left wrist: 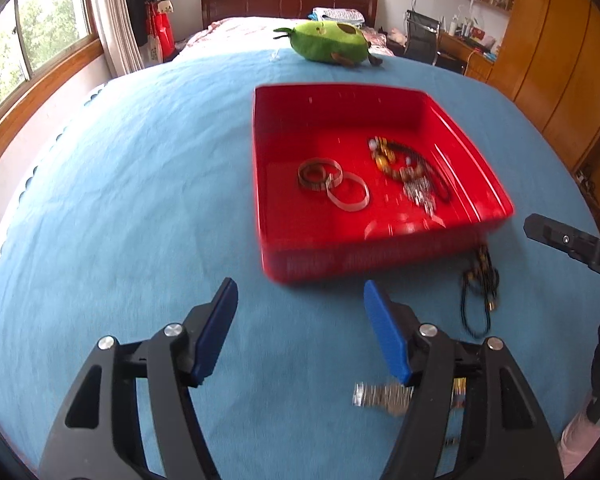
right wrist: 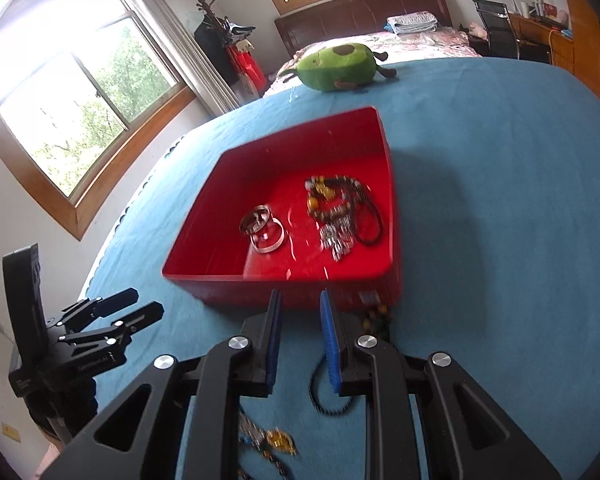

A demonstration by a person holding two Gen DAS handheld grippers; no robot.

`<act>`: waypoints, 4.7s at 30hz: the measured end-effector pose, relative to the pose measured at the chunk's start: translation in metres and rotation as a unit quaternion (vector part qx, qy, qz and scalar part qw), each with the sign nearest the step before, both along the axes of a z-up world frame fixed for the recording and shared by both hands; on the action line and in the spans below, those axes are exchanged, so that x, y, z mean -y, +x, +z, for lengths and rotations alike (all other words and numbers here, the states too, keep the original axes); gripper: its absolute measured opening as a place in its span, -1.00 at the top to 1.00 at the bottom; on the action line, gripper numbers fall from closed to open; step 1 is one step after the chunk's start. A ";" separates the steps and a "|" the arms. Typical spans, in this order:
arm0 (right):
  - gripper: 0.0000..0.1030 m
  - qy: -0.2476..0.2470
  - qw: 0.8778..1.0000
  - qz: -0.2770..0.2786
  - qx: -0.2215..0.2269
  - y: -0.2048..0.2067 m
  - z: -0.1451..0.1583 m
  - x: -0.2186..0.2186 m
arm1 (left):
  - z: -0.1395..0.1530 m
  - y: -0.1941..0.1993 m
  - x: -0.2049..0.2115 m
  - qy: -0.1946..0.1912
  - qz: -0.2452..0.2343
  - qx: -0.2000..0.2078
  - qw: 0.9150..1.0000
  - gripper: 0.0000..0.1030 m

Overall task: Organize jewelry
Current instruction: 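Move both grippers back toward the remaining jewelry, then close the right gripper on the gold leaf pendant, then grasp the multicolored bead bracelet with the left gripper while the right holds the pendant, then carry pendant and bead bracelet into the red tin and open both grippers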

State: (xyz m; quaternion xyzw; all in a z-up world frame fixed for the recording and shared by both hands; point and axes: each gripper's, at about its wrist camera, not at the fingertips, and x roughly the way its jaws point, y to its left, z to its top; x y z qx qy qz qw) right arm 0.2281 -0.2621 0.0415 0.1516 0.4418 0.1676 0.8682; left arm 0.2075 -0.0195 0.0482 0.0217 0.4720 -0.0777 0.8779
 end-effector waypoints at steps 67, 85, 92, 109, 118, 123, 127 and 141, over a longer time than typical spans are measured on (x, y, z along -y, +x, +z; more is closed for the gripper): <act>0.72 -0.068 0.994 0.056 -0.068 -0.082 -0.070 -0.025 | -0.065 -0.095 0.045 -0.053 -0.064 -0.089 0.992 -0.32; 0.72 -0.043 0.995 0.040 -0.074 -0.087 -0.075 0.002 | -0.083 -0.085 0.103 -0.027 -0.095 -0.097 0.990 0.08; 0.72 -0.043 0.995 0.038 -0.076 -0.087 -0.075 0.003 | -0.083 -0.075 0.081 -0.048 -0.070 -0.098 0.992 0.88; 0.66 -0.070 0.993 0.040 -0.082 -0.084 -0.078 -0.008 | -0.068 -0.086 0.053 -0.085 -0.079 -0.081 0.990 0.88; 0.72 -0.025 0.997 0.051 -0.052 -0.090 -0.052 -0.006 | -0.033 -0.102 0.041 -0.112 -0.093 -0.047 0.988 0.88; 0.72 -0.017 0.998 0.053 -0.030 -0.088 -0.032 -0.007 | -0.004 -0.105 0.035 -0.121 -0.098 -0.015 0.988 0.88; 0.72 -0.012 0.998 0.053 -0.011 -0.080 -0.014 -0.009 | 0.021 -0.100 0.028 -0.124 -0.090 0.015 0.988 0.88; 0.72 -0.011 0.999 0.038 0.020 0.006 0.029 -0.030 | 0.089 -0.010 0.003 -0.134 -0.021 0.111 0.984 0.88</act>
